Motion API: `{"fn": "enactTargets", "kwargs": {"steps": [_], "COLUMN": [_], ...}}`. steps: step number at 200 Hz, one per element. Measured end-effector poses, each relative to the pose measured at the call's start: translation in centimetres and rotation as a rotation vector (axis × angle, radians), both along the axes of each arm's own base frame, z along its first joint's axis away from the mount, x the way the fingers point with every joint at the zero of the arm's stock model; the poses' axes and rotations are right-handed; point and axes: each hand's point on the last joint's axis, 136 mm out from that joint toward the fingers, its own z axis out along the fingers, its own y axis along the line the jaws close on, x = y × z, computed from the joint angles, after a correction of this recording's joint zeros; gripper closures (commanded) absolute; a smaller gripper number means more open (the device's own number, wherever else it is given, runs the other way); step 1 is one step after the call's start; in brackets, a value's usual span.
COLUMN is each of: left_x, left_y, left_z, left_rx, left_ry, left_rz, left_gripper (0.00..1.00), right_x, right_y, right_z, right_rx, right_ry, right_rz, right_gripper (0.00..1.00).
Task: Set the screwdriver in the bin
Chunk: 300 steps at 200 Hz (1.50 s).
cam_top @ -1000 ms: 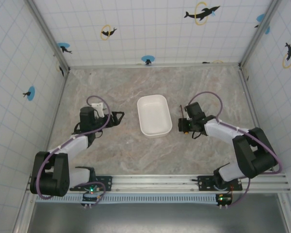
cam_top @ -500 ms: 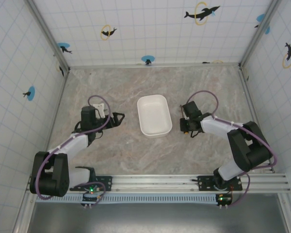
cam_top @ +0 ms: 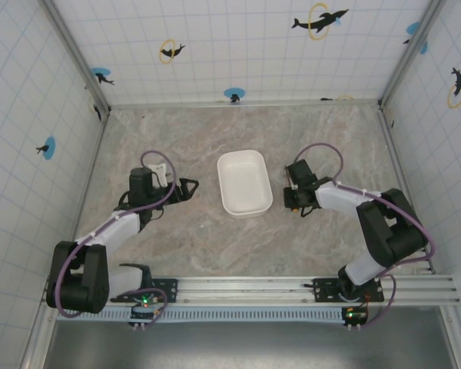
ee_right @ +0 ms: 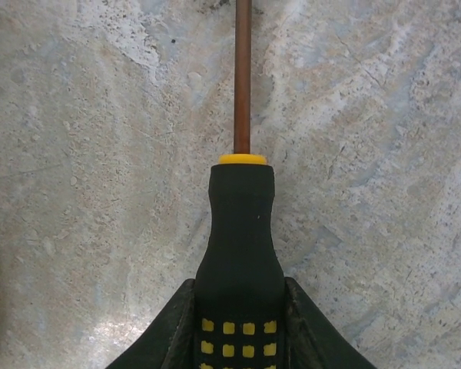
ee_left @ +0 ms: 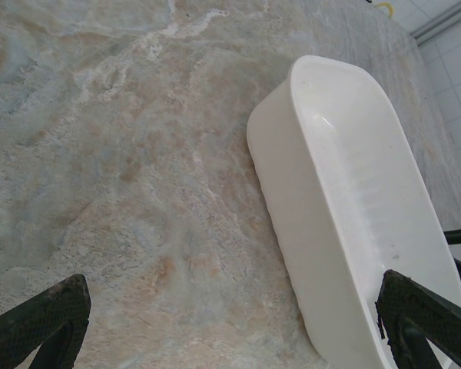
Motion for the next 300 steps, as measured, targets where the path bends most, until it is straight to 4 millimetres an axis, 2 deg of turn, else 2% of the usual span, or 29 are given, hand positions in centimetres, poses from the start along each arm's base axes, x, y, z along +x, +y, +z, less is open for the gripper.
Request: {"fn": "enactTargets", "kwargs": {"steps": [10, 44, 67, 80, 106, 120, 134, 153, 167, 181, 230, 258, 300], "left_x": [0.0, 0.0, 0.0, 0.0, 0.2, 0.3, 0.3, 0.3, 0.4, 0.4, 0.7, 0.8, 0.8], "left_y": [0.0, 0.0, 0.0, 0.0, 0.0, 0.0, 0.0, 0.1, 0.1, 0.1, 0.1, 0.2, 0.3], "left_z": [0.0, 0.0, 0.0, 0.1, 0.3, 0.4, 0.4, 0.4, 0.4, 0.5, 0.6, 0.2, 0.0], "left_rx": [0.000, 0.000, 0.002, 0.003, 0.003, 0.003, 0.005, 0.007, 0.007, 0.010, 0.027, 0.034, 0.038], "left_ry": [0.000, -0.001, 0.003, 0.004, 0.000, -0.004, -0.004, -0.004, -0.004, -0.008, -0.023, -0.011, -0.004], "left_rz": [0.000, 0.000, -0.001, -0.002, -0.002, 0.000, 0.002, 0.004, 0.004, 0.001, -0.003, 0.003, 0.003], "left_gripper": [0.02, 0.02, 0.02, 0.02, 0.02, 0.02, 0.02, 0.02, 0.02, 0.02, 0.02, 0.02, 0.02], "right_x": [0.0, 0.2, 1.1, 2.6, 6.1, 7.2, 7.3, 6.5, 5.8, 5.3, 2.4, 1.0, 0.6], "right_y": [0.0, -0.4, -1.6, -2.2, -1.7, -0.1, 2.1, 5.6, 7.5, 8.9, 12.4, 13.2, 13.3], "right_z": [0.0, 0.2, 2.1, 4.5, 11.8, 16.3, 19.6, 21.7, 21.6, 20.4, 12.8, 10.4, 7.8], "right_rx": [0.000, 0.049, 0.136, 0.202, 0.307, 0.346, 0.363, 0.381, 0.380, 0.361, 0.213, 0.178, 0.132], "right_ry": [0.002, 0.021, 0.020, -0.019, -0.189, -0.303, -0.399, -0.476, -0.483, -0.469, -0.301, -0.238, -0.181], "right_rz": [0.000, -0.027, -0.105, -0.155, -0.199, -0.184, -0.146, -0.092, -0.072, -0.063, -0.030, -0.021, -0.035], "right_gripper": [0.92, 1.00, 1.00, 1.00, 1.00, 1.00, 1.00, 1.00, 1.00, 1.00, 1.00, 1.00, 1.00]}}
